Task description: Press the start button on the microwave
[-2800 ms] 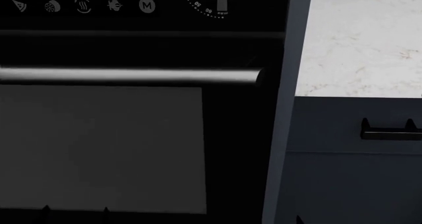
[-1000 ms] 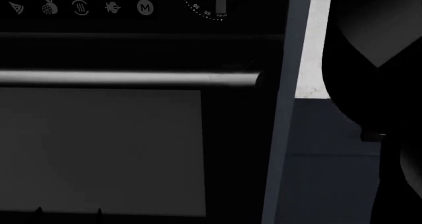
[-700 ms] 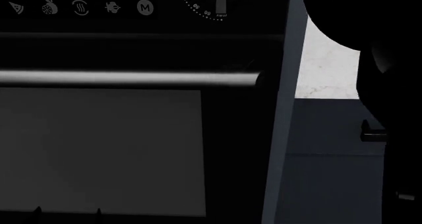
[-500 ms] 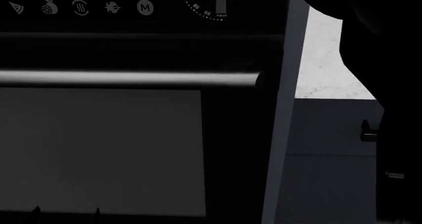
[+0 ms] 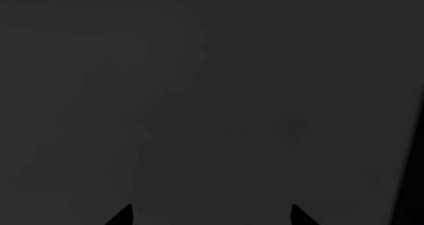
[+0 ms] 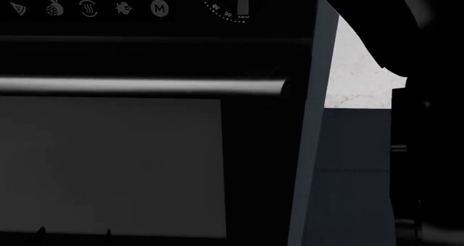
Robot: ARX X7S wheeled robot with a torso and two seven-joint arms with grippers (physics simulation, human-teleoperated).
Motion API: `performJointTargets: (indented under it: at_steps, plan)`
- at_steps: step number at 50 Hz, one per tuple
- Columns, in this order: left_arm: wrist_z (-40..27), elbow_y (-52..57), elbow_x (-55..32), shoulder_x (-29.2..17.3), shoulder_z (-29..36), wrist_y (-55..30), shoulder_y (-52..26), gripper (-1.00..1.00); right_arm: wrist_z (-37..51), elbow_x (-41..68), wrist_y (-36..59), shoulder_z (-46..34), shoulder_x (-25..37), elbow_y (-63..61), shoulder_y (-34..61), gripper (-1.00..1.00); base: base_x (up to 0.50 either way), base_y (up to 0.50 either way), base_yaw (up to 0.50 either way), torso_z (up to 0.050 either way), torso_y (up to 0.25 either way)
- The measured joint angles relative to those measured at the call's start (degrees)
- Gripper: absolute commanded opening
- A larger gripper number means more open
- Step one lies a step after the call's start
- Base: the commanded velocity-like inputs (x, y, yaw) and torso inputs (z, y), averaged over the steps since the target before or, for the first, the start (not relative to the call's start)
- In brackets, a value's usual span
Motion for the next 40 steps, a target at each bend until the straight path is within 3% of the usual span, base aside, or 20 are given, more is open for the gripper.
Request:
performJointTargets:
  at_steps: [40]
  plan:
    - [-1.09,-0.34,-0.68,-0.88,0.98,0.56,-0.04,1.0,-5.36,-3.3,-10.81,-3.14,-2.07,16.16,0.48,-1.0,0.0,0.0,0.0,0.0,0.0]
